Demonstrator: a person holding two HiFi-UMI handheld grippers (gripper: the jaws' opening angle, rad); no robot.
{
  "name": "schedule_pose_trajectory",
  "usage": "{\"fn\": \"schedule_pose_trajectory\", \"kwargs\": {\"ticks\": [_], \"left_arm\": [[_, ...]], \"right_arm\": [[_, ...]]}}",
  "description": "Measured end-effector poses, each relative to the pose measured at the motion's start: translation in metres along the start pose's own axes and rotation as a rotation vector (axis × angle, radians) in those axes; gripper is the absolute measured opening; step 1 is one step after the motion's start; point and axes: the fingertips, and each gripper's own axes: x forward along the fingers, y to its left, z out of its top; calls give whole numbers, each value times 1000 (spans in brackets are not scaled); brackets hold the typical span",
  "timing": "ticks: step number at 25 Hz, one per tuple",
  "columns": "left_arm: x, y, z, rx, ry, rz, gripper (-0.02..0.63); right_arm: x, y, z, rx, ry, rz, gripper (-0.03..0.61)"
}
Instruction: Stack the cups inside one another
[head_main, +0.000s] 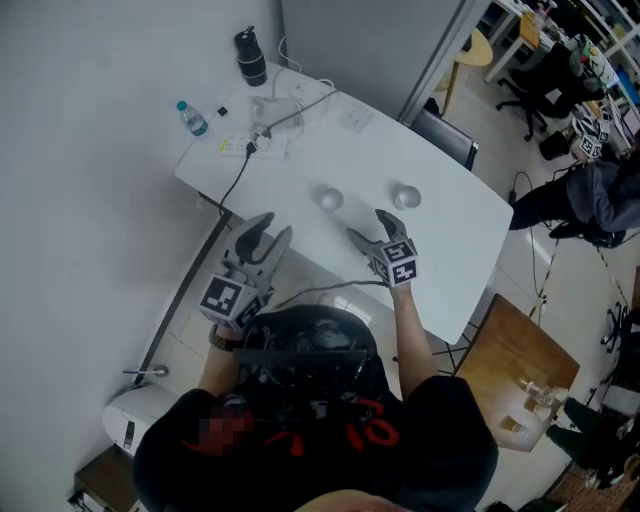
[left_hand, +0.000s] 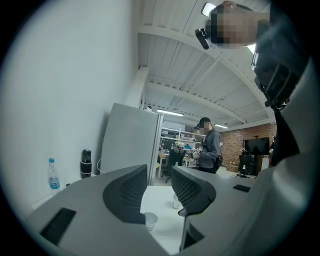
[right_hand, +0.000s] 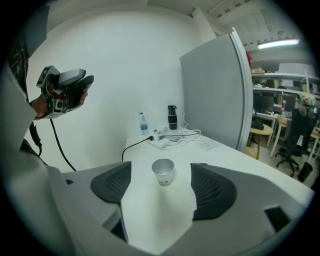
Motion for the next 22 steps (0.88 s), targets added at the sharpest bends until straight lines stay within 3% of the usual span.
{"fn": "schedule_pose_trajectory", "kwargs": {"ticks": [5, 6, 17, 22], "left_arm": [[-16, 8, -6, -16, 32, 37, 150], [-19, 10, -6, -14, 30, 46, 149], [-43, 32, -2, -26, -4, 126, 149], [-52, 42, -2, -40, -11, 163, 149]], "right_arm": [[40, -3, -20, -9, 86, 28, 410], [48, -3, -23, -18, 103, 31, 450], [135, -4, -51, -55, 264, 38, 453], [151, 16, -19, -239, 343, 37, 453]]}}
